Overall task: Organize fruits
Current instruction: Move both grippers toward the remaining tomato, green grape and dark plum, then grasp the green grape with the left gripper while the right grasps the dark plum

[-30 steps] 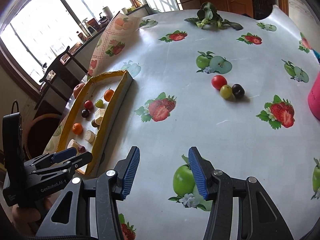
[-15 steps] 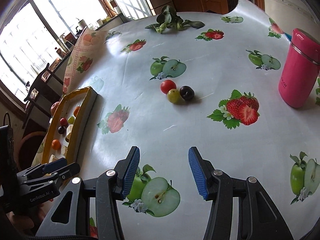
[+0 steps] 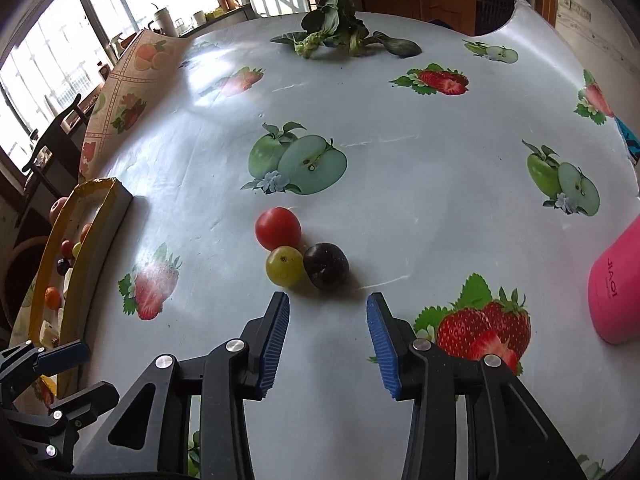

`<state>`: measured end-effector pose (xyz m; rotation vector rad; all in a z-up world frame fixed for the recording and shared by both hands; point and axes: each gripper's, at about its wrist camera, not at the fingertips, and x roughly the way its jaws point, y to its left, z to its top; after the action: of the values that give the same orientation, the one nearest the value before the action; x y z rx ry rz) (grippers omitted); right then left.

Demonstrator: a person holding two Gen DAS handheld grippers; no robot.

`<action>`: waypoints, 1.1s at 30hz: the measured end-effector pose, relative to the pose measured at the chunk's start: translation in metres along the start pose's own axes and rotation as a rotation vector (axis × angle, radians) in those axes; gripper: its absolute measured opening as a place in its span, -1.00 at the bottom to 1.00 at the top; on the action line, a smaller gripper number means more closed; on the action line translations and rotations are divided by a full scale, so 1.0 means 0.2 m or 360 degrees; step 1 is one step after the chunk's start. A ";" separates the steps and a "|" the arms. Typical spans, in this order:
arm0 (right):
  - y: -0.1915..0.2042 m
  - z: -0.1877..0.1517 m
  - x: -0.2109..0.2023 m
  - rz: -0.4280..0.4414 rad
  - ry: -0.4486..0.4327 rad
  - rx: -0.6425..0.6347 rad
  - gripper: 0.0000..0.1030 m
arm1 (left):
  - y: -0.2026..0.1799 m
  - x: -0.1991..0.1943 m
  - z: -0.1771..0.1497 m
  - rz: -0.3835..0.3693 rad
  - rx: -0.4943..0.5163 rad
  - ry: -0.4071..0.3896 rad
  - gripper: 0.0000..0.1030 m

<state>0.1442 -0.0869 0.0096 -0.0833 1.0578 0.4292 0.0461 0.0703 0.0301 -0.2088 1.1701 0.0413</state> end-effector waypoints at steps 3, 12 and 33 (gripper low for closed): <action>0.00 0.05 0.05 0.0033 -0.0022 -0.0010 -0.19 | -0.03 0.05 0.05 -0.0013 0.0005 0.0004 0.11; -0.09 0.07 0.03 0.0163 -0.0046 0.0094 -0.65 | -0.14 0.24 0.25 -0.0118 -0.0045 0.0038 0.11; -0.23 0.09 -0.03 0.0234 -0.0067 0.0250 -0.60 | -0.30 0.41 0.40 -0.0191 0.0088 0.0004 -0.56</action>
<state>0.1738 -0.1260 0.0180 0.1436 1.0560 0.4768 0.1593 0.0190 -0.0071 -0.2300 1.1576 -0.0964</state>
